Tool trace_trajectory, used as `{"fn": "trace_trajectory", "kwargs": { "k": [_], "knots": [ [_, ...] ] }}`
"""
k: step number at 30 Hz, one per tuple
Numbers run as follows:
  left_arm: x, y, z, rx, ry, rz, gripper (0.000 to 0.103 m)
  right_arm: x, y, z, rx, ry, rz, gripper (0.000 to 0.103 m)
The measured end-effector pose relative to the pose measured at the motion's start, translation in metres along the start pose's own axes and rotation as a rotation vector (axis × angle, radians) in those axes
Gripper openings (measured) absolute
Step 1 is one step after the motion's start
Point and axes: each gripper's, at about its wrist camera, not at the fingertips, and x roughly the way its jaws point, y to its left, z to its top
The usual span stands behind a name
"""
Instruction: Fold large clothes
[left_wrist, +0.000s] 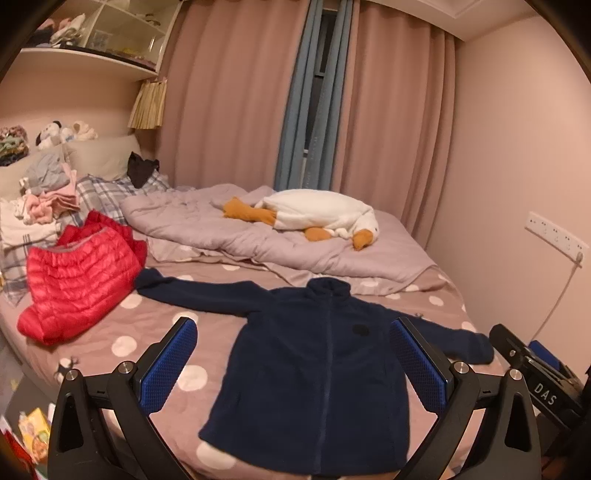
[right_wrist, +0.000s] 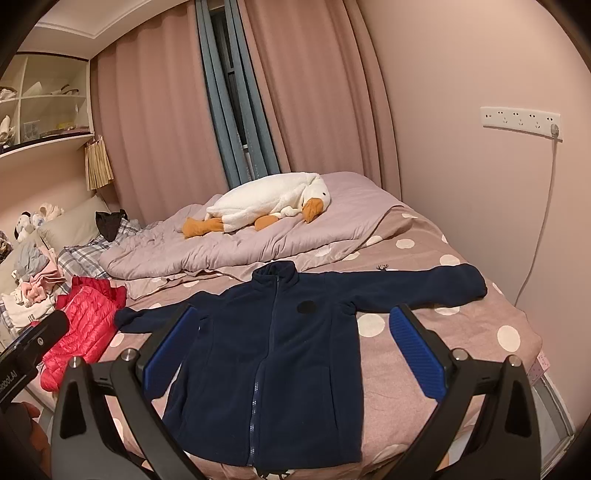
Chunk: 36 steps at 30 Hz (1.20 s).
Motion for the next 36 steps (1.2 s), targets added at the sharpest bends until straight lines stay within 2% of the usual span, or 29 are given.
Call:
{"fn": "trace_trajectory", "kwargs": {
  "k": [9, 13, 21, 25, 32, 36],
  "knots": [
    [-0.002, 0.001, 0.001, -0.012, -0.026, -0.003, 0.103, 0.001, -0.001, -0.004, 0.009, 0.003, -0.004, 0.103],
    [-0.003, 0.001, 0.004, -0.007, -0.057, 0.029, 0.103, 0.003, -0.003, -0.006, 0.013, 0.013, -0.006, 0.103],
    [0.002, 0.002, 0.001, 0.020, -0.066, 0.069, 0.103, 0.005, -0.003, -0.006, 0.016, 0.020, -0.010, 0.103],
    [0.004, 0.004, 0.000, 0.026, -0.069, 0.047, 0.103, 0.008, -0.002, -0.007, 0.016, 0.024, -0.010, 0.103],
    [0.018, 0.007, -0.003, 0.026, -0.029, 0.036, 0.103, 0.017, -0.005, -0.010, 0.036, 0.019, -0.023, 0.103],
    [0.038, 0.016, -0.004, -0.020, 0.022, -0.030, 0.103, 0.032, -0.008, -0.015, 0.028, -0.018, -0.026, 0.103]
  ]
}}
